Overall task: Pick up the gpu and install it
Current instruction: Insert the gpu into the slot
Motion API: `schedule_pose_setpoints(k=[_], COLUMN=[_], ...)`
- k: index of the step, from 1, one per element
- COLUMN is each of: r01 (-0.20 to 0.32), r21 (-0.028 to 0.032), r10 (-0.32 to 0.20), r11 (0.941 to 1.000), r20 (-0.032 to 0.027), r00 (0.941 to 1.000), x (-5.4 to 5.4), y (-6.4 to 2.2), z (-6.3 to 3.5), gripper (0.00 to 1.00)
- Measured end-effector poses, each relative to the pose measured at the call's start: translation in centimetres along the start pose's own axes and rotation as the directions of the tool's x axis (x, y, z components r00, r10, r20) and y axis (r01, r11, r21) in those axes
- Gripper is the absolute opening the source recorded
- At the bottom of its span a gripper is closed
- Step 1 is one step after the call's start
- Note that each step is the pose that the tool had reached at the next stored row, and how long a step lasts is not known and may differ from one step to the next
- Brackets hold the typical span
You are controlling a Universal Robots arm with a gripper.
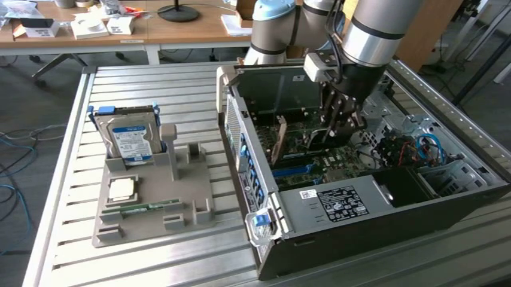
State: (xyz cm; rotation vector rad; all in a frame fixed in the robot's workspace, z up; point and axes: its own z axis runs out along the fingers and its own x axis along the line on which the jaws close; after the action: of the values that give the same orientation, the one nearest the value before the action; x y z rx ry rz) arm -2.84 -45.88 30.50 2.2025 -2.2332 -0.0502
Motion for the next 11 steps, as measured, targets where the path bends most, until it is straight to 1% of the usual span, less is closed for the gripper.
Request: schedule_pose_setpoints(k=[11], r01=[-0.001], r21=[0.0000], r10=[0.001], r11=[1.0000], r20=[0.0001], r00=[1.0000], x=[0.0], y=[0.05], z=[1.45], gripper=[0.27])
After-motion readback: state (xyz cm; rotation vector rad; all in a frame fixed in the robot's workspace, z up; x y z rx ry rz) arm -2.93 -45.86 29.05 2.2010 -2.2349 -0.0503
